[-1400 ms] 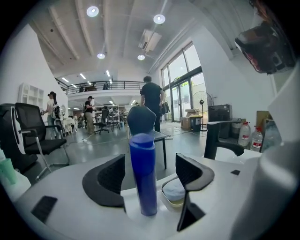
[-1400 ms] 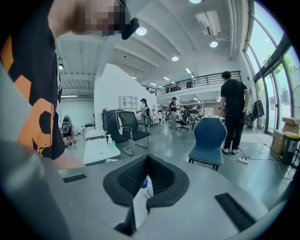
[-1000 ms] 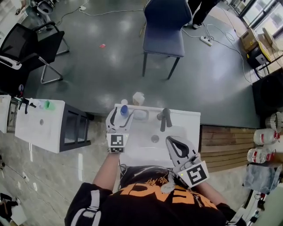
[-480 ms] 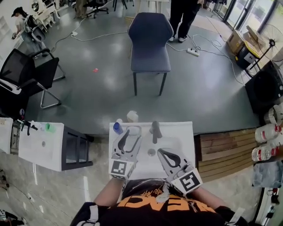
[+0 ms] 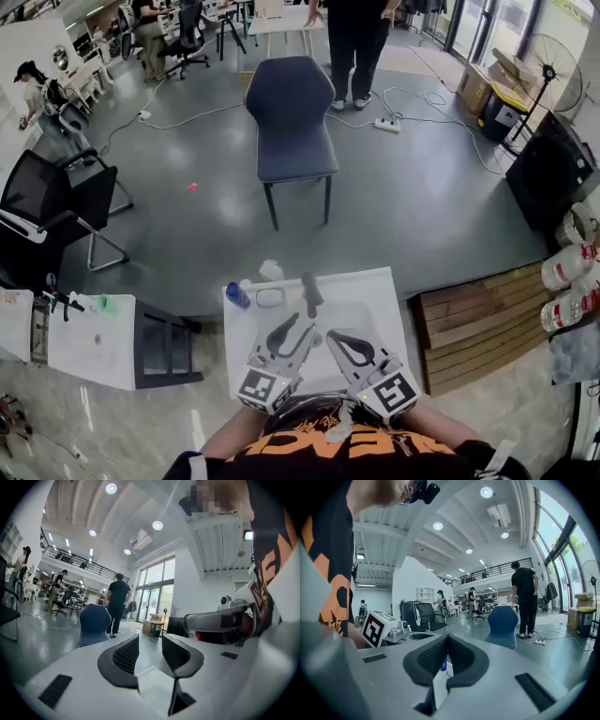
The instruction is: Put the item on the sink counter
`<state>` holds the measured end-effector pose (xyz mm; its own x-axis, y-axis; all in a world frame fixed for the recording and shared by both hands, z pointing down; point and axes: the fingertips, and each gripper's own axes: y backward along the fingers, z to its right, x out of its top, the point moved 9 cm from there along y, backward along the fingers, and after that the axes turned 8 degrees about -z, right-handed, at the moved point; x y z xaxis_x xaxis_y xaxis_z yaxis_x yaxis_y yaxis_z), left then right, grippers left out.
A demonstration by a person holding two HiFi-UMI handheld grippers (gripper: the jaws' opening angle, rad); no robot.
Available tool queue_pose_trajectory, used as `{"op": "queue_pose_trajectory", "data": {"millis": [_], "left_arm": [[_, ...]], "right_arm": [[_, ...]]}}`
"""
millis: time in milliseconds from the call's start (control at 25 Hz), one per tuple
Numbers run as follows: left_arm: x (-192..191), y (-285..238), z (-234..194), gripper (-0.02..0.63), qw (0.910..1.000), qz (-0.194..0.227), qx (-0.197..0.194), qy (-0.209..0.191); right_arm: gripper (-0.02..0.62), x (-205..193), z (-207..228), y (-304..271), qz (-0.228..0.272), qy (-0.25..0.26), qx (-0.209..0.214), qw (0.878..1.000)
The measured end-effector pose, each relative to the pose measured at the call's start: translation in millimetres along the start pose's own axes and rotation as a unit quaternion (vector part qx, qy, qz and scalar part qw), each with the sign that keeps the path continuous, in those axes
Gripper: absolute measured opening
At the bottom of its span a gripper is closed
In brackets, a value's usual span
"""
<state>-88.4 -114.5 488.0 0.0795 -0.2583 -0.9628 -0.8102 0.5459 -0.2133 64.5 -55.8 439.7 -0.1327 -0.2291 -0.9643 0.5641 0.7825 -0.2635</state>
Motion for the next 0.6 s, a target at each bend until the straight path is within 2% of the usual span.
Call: {"op": "queue_pose_trajectory", "data": {"millis": [360, 600], "left_arm": [[14, 2, 51, 0.115, 0.9996, 0.014, -0.023, -0.008], [12, 11, 86, 0.106, 0.9991, 0.014, -0.038, -0.012]], "right_arm": [[0.014, -12, 1, 48, 0.012, -0.014, -0.021, 1.000], [0.014, -23, -3, 81, 0.014, -0.019, -0.033, 0.999]]}}
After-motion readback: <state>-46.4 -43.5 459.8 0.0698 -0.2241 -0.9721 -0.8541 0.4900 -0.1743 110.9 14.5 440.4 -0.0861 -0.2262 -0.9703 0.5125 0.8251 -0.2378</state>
